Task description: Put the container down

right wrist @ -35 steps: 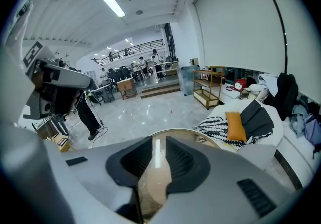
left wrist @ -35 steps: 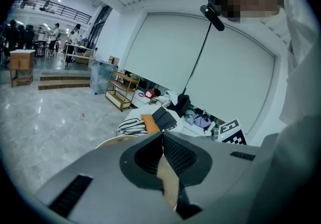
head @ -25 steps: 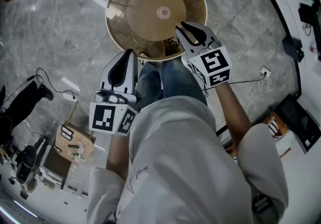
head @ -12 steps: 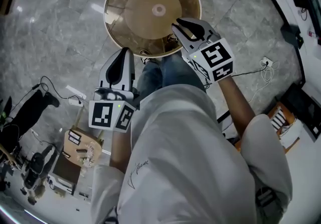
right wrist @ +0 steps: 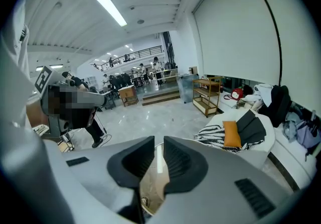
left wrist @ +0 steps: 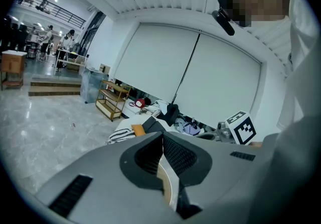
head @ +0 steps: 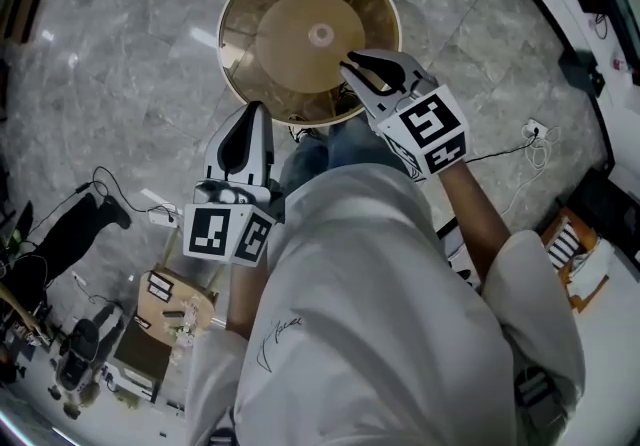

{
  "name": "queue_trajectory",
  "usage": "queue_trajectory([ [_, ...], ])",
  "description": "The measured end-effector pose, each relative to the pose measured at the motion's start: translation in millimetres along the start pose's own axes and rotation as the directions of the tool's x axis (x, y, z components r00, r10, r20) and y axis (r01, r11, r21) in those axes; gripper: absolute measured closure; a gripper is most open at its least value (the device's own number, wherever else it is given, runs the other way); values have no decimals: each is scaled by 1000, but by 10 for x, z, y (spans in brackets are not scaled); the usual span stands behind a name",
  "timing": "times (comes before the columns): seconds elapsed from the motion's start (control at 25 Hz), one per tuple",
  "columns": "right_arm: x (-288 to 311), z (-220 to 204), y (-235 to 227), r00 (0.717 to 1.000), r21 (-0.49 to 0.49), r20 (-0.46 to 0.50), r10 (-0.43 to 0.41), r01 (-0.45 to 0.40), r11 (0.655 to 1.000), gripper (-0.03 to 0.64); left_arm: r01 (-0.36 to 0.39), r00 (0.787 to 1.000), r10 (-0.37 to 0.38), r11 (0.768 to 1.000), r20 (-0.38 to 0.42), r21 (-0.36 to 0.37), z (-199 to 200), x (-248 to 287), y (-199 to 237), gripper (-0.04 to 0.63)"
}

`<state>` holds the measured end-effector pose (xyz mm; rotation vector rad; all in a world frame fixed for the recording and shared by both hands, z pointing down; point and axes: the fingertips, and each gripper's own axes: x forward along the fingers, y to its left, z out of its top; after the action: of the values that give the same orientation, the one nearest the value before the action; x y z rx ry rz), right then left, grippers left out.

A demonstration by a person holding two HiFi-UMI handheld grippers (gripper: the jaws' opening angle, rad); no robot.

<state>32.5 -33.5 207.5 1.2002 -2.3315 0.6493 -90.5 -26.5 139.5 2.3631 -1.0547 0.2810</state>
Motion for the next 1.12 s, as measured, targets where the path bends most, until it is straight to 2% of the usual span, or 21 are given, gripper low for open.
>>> queue_trajectory([
  [0.6,-401,445,246,997,-52,67,-37,40,998,566,62,997,-65,997,45,55,302,-98,-213,577],
  [0.76,-490,572,301,995,-59,73,-73,77,995,574,85,995,-86,996,55,35,385,-160,-223,577],
  [0.88,-545,674,327,992,-62,84,-96,101,993,575,101,993,-105,993,58,64,474,-185,-243,577],
  [1.12,-662,829,329,985,-76,113,-132,141,987,588,84,993,-90,994,81,68,576,-218,-163,577],
])
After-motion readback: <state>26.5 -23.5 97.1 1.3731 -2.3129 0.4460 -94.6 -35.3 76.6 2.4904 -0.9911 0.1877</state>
